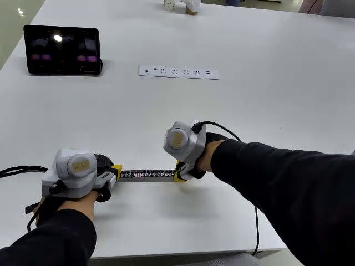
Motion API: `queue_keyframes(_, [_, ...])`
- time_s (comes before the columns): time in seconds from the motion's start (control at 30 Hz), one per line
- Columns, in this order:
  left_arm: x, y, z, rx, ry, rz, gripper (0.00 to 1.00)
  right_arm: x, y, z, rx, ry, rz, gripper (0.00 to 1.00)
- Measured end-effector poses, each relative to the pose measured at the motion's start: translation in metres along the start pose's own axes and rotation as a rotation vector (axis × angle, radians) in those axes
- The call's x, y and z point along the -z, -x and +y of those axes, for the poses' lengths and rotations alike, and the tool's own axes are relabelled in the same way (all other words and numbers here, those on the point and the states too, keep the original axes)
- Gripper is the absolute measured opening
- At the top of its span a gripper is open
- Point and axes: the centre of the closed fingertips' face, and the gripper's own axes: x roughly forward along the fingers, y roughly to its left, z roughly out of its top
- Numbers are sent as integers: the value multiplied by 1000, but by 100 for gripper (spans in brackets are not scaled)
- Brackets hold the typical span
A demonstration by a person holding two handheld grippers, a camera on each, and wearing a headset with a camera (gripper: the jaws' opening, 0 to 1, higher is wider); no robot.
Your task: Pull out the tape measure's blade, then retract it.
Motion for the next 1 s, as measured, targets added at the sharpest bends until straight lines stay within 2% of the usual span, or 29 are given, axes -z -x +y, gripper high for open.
queue_keyframes(1.0, [0,-1,0,4,6,4,62,-11,-4,1,3,9,-16,10])
